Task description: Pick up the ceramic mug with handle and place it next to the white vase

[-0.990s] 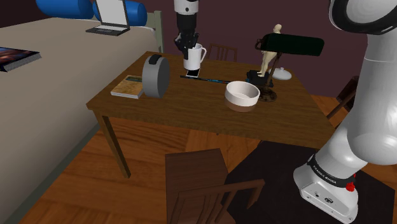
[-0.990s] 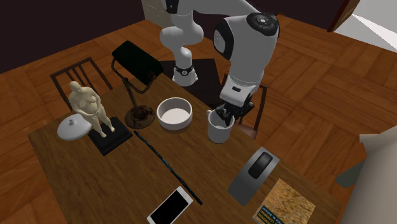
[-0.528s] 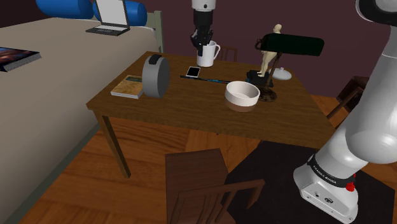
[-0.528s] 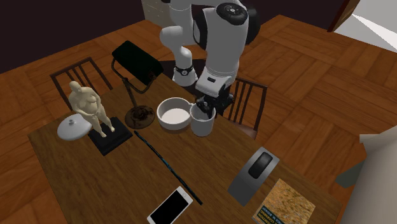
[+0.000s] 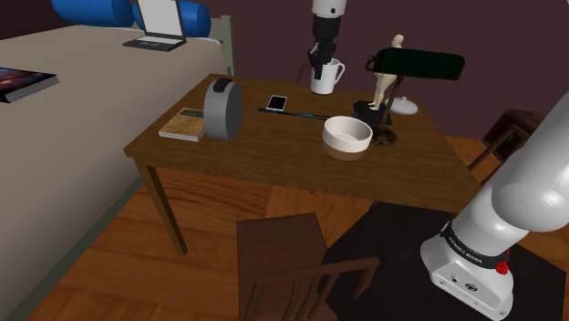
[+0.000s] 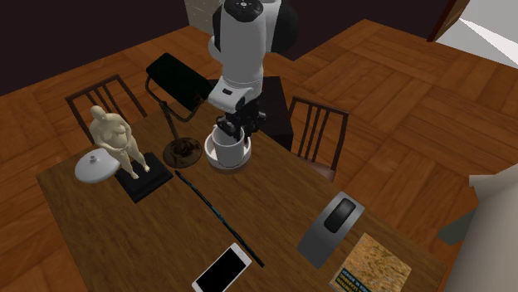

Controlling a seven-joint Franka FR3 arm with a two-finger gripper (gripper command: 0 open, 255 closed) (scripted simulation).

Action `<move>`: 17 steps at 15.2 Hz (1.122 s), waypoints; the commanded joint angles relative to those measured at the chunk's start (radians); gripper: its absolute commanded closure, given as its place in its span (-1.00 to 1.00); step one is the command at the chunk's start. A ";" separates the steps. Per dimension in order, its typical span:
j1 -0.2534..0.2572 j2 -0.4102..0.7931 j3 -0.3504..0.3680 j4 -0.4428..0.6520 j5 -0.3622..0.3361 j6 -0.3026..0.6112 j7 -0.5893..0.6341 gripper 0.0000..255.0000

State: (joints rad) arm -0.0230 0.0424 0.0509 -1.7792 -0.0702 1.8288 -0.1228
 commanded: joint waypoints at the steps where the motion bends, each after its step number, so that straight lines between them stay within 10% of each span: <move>1: -0.023 -0.040 -0.021 -0.055 0.003 0.018 -0.045 1.00; 17: -0.192 -0.197 -0.224 -0.236 -0.017 0.067 -0.407 1.00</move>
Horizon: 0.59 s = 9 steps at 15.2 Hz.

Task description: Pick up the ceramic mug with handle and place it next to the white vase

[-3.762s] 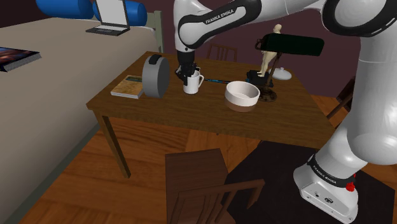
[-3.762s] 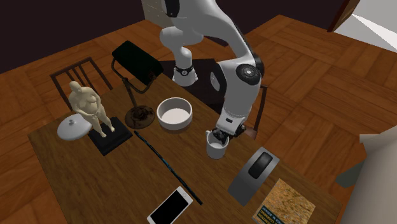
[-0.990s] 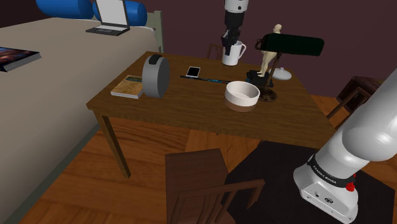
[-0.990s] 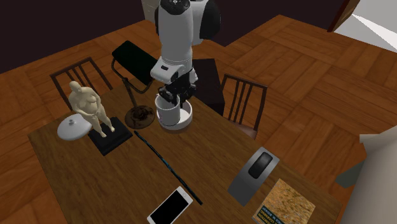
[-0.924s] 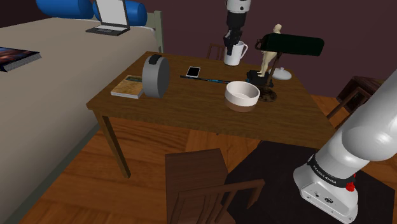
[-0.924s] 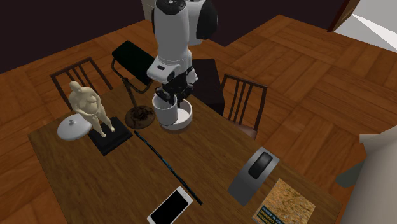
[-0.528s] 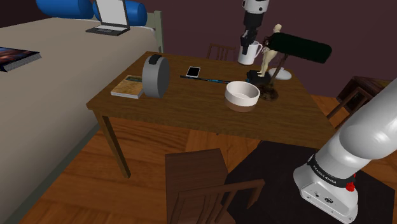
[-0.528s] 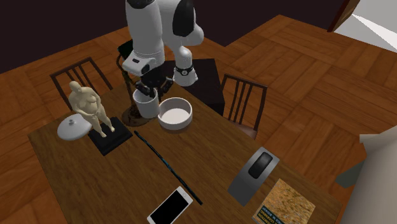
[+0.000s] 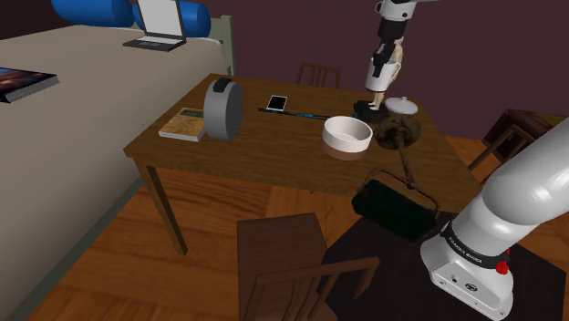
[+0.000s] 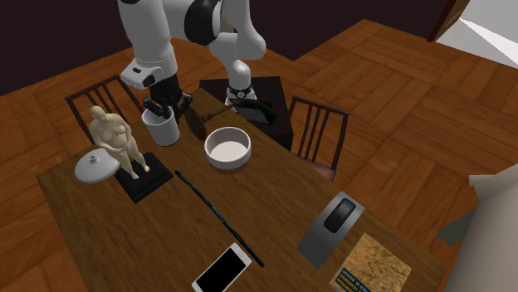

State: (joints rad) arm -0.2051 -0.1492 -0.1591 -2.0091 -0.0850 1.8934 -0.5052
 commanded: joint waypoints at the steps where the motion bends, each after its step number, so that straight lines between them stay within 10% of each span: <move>1: -0.021 -0.007 -0.028 -0.008 -0.004 0.004 -0.049 1.00; 9: -0.105 0.016 -0.143 0.020 -0.007 0.013 -0.246 1.00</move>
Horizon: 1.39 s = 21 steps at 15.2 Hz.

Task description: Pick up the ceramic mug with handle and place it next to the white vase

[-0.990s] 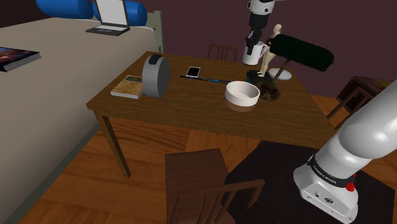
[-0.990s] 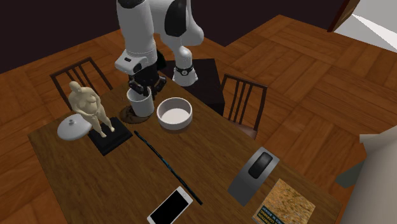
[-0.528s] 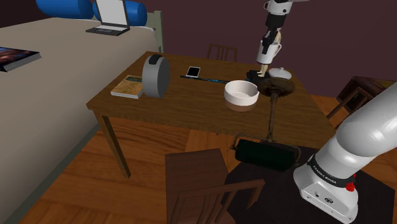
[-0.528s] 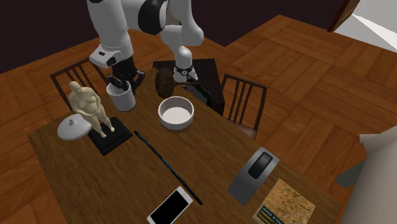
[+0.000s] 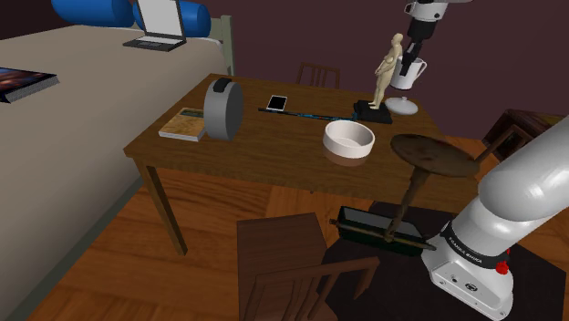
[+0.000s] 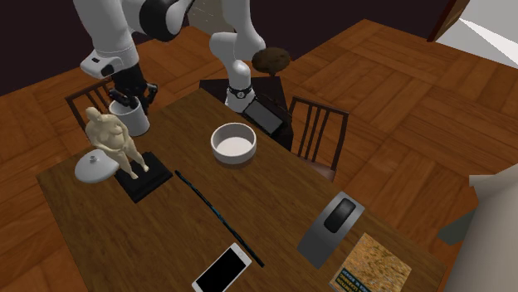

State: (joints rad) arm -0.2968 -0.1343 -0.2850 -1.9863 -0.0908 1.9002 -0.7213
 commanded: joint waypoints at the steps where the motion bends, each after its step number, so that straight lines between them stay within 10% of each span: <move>1: -0.023 0.009 -0.032 0.006 0.001 0.006 -0.056 1.00; 15: -0.192 0.238 -0.217 0.257 0.115 -0.020 -0.443 1.00; 21: -0.193 0.247 -0.215 0.186 0.120 0.059 -0.445 1.00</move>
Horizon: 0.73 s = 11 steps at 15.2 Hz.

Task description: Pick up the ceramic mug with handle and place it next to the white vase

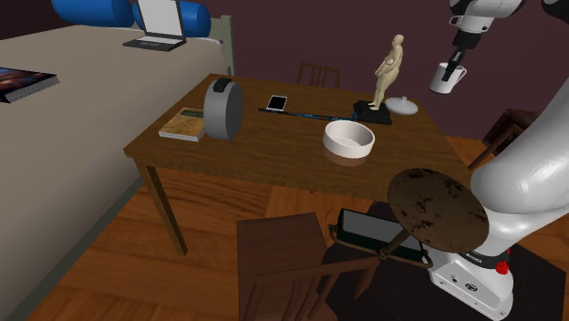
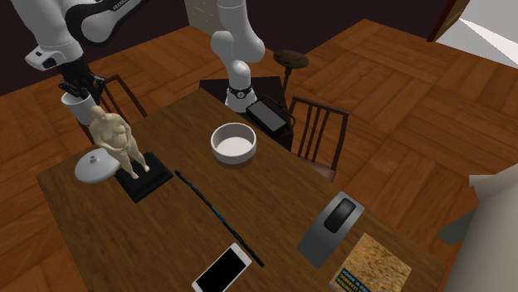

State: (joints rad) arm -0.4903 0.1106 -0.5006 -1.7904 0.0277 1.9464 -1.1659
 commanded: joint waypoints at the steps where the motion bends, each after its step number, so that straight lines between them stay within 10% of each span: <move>1: 0.000 0.005 0.001 -0.021 0.003 0.026 -0.001 1.00; 11: -0.004 0.040 0.004 -0.116 0.024 0.152 -0.013 1.00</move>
State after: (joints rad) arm -0.4941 0.1488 -0.4975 -1.8938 0.0499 2.0833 -1.1779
